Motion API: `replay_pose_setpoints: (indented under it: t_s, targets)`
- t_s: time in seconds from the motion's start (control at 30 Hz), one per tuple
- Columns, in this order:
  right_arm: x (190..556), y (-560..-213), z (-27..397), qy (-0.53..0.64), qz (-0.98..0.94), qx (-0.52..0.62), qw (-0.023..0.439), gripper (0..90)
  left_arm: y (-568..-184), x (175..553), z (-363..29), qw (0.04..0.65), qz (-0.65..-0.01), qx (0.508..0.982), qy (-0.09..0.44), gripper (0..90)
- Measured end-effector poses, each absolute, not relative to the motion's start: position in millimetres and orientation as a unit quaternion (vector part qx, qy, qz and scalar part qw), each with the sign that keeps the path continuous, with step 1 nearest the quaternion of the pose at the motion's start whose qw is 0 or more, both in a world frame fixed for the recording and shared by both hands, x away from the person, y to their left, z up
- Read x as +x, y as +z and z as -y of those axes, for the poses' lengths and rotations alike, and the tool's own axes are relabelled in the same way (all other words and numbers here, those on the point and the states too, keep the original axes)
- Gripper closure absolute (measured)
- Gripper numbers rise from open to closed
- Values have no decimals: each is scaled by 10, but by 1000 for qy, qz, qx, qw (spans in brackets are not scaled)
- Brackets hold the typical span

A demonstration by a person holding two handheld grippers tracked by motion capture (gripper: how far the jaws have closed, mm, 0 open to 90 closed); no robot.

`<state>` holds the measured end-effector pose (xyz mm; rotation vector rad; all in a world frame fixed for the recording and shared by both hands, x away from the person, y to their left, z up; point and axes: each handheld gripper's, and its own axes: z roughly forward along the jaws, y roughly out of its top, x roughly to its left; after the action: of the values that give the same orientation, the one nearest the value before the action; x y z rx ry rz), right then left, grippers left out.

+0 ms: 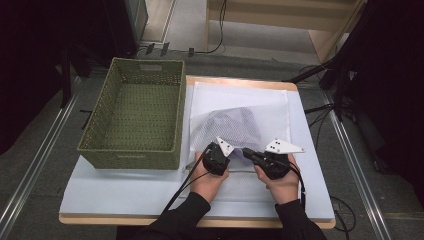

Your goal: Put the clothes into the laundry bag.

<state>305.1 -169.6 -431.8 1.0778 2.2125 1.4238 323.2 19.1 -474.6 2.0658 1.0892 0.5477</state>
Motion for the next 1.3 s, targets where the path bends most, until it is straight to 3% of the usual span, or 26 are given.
replay_pose_setpoints:
  t_s: [0.1,0.27,0.33,0.43,0.63,0.97,1.07,1.17,1.3]
  targets:
    - [3057,-4320,1709,495,-768,377,149,900,-4683,3138,-231,379,-408,808,190,783]
    - [3067,-4313,1741,496,-766,379,151,900,-4566,2950,-244,453,-362,807,111,717]
    - [3068,-4315,1738,496,-766,381,150,900,-4552,2929,-129,452,-345,816,106,693]
    - [3062,-4315,1720,495,-767,380,150,900,-4564,2980,1,457,-341,815,105,699]
    - [3061,-4319,1728,496,-765,383,149,900,-4774,3260,90,425,-394,808,103,900]
    - [3075,-4346,1727,491,-767,386,146,900,-4745,3496,-86,401,-505,738,200,900]
    - [3074,-4353,1729,489,-767,389,146,900,-4729,3456,-111,403,-485,753,189,900]
    - [3078,-4354,1744,491,-765,391,145,900,-4701,3347,-172,409,-455,774,164,807]
    - [3082,-4354,1759,491,-764,394,145,900,-4646,3146,-320,414,-435,784,158,780]
